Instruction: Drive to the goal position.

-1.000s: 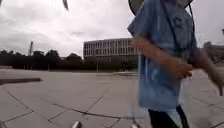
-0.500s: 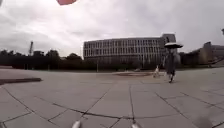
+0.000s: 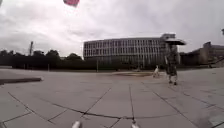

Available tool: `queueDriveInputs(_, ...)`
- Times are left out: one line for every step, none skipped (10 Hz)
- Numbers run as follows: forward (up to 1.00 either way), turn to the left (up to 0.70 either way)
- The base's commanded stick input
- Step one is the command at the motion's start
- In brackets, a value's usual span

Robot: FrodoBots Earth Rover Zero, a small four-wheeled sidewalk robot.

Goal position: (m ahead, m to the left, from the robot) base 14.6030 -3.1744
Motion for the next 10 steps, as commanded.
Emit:
queueDriveInputs(0.06,0.00)
queueDriveInputs(0.06,0.00)
queueDriveInputs(0.06,0.00)
queueDriveInputs(0.06,0.00)
queueDriveInputs(0.06,0.00)
queueDriveInputs(0.06,0.00)
queueDriveInputs(0.06,0.00)
queueDriveInputs(0.06,0.00)
queueDriveInputs(0.06,0.00)
queueDriveInputs(0.06,0.00)
